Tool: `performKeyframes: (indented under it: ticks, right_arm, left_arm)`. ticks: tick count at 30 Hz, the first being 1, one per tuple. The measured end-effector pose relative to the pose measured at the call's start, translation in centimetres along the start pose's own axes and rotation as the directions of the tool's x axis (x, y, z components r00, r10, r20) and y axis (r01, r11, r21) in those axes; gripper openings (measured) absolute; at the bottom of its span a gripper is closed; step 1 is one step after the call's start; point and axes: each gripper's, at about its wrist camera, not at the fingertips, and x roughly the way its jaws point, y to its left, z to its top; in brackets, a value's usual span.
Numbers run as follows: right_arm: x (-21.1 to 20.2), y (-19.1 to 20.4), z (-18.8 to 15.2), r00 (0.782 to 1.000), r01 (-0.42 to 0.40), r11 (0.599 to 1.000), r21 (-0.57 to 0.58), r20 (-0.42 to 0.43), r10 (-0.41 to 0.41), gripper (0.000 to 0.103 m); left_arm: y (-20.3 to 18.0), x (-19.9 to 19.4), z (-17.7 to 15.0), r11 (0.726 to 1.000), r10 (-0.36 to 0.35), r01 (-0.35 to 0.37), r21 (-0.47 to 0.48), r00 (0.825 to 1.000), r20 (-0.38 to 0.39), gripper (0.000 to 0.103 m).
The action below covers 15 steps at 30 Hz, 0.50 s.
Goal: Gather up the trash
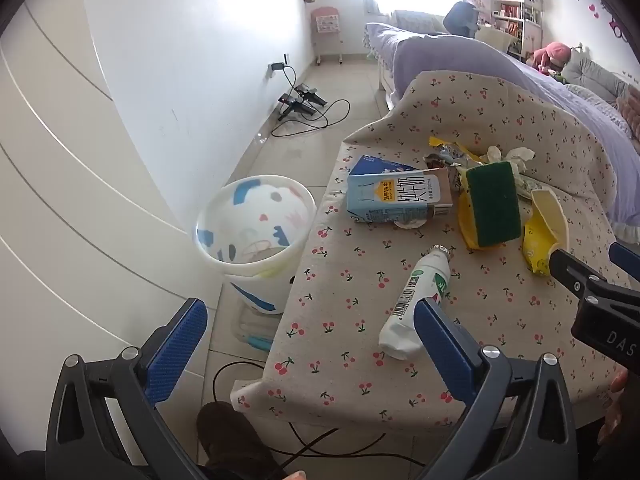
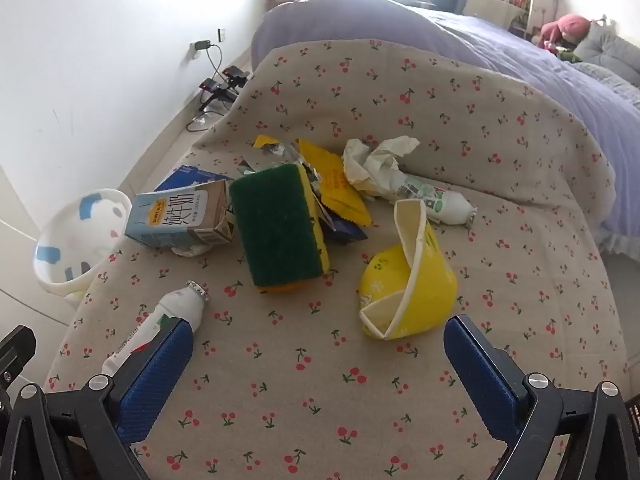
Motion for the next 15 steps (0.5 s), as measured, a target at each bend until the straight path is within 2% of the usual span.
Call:
performKeyframes:
  ticks: [3,15]
  right_arm:
    - [0.00,-0.02,0.01,1.000,-0.003,1.000,-0.003,-0.002,0.003,0.103]
    - [0.09,-0.03,0.10,1.000,-0.002,1.000,-0.003,-0.003,0.002,0.103]
  left_arm:
    - [-0.25,-0.21,-0.19,1.000,0.019,-0.019,0.009,1.000,0.010,0.103]
    - [-0.37,0.22,-0.16,1.000,-0.002,0.002,0.003,1.000,-0.014,0.103]
